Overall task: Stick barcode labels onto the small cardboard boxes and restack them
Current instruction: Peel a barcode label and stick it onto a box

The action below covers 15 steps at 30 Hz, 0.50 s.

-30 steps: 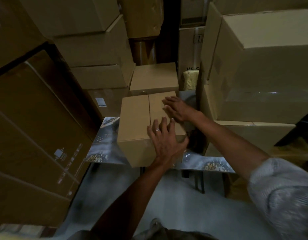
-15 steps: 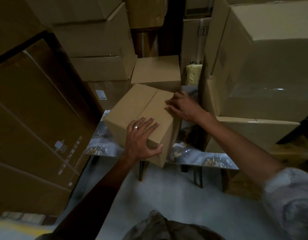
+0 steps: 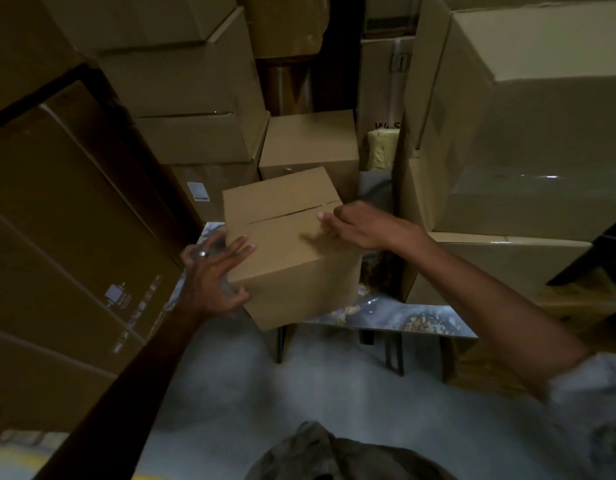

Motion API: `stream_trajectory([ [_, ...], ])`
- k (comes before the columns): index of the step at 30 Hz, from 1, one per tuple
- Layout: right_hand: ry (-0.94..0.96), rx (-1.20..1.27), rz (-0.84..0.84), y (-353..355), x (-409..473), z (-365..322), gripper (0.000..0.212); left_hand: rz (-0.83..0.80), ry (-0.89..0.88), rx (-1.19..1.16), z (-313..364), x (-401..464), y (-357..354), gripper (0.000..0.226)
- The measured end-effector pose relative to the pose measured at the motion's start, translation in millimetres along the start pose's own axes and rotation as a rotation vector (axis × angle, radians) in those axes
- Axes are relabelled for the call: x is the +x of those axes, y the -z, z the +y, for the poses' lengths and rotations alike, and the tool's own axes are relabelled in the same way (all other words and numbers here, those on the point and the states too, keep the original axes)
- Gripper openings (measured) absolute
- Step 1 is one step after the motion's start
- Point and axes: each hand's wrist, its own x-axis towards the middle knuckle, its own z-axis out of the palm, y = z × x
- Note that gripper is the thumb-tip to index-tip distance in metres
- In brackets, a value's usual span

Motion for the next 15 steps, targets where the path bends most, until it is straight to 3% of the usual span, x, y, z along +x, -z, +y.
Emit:
stream_trajectory([
  [7,-0.034,-0.104,-0.094,3,12,-30,0.069,-0.021,0.178,-0.018,1,20,2,0.078],
  [11,-0.053,-0.171,0.054,15,42,-17,0.036,-0.005,0.207,0.012,64,32,2,0.069],
  [15,-0.039,-0.164,0.063,20,60,-4,0.037,-0.023,0.208,0.032,148,61,-18,0.098],
])
